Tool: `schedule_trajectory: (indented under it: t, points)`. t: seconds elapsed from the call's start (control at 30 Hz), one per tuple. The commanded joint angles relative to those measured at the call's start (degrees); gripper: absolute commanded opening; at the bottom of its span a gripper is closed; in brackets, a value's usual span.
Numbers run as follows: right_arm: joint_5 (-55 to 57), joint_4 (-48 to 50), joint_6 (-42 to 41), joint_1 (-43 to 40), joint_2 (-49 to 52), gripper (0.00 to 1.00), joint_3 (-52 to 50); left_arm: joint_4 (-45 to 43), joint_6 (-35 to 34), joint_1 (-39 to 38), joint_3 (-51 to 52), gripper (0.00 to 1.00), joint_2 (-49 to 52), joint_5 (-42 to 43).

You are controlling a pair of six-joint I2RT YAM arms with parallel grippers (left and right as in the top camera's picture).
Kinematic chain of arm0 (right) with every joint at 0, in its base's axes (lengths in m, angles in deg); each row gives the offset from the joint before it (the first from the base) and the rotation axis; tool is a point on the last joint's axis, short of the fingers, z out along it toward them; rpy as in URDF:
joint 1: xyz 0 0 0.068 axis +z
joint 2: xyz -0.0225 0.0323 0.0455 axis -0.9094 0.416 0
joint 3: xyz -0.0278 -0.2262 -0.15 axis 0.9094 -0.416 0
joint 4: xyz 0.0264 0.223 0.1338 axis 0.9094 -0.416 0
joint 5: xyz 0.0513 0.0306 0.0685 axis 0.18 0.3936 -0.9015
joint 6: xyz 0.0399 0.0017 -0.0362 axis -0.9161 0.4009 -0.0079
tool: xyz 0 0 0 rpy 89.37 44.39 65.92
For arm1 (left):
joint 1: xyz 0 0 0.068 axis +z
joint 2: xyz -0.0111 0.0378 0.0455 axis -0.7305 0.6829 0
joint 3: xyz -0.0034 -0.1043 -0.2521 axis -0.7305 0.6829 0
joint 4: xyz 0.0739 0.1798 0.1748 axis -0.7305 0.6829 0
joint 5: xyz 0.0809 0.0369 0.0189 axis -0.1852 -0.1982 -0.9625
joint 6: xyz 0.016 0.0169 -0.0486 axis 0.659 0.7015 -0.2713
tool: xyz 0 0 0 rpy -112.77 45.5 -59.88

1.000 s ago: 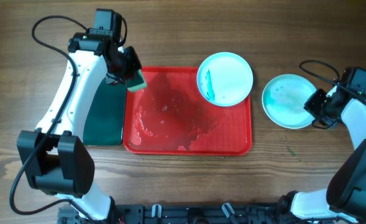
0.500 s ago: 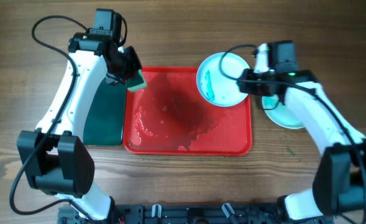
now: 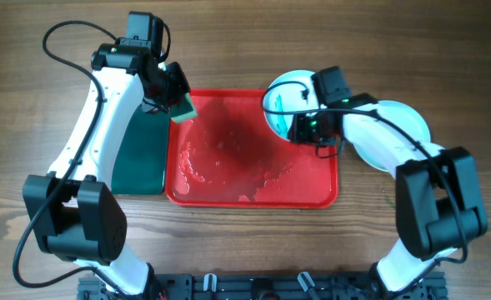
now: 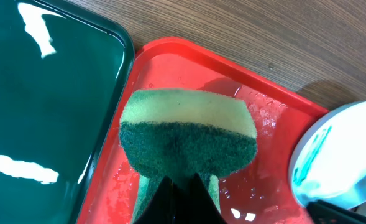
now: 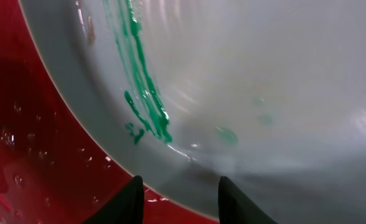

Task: Clean dirty plates on tray and stack at the side
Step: 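Grasp the last plate's rim with the right gripper and pull it to tray center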

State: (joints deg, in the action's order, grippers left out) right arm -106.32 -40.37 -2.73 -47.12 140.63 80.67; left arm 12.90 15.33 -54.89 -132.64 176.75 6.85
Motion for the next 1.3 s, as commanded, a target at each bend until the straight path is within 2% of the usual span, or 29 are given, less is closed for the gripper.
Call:
schedule_trajectory:
  t: [0.0,0.2,0.47,0.63,0.8,0.9,1.17,1.27]
  points:
    - [-2.25,0.04,-1.92,2.69,1.38,0.39,1.01,-0.15,0.92,-0.17,0.22,0.04,0.15,0.46]
    - [-6.14,0.15,-1.29,5.55,1.40,0.38,1.01,-0.15,0.92,-0.17,0.22,0.04,0.15,0.46]
    - [-9.75,2.95,0.87,16.76,1.40,0.41,1.53,0.57,0.92,-0.17,0.22,0.04,0.15,0.46]
    - [-8.96,-6.29,3.13,11.45,-0.83,0.39,9.77,0.72,0.94,-0.17,0.22,0.04,0.15,0.46]
    - [2.25,-18.60,4.22,0.48,-4.98,0.40,12.41,0.72,0.96,-0.20,0.22,0.04,0.15,0.46]
    - [4.83,-18.49,8.72,-2.01,-4.22,0.40,9.16,0.63,1.01,-0.94,0.22,0.04,0.15,0.44]
    - [6.49,-11.52,12.07,-2.10,1.22,0.38,1.38,-0.09,1.16,-4.74,0.22,0.04,0.20,0.17]
    - [6.71,-9.86,12.26,-2.10,3.80,0.27,1.38,-0.22,1.14,-5.75,0.22,0.04,0.20,-0.63]
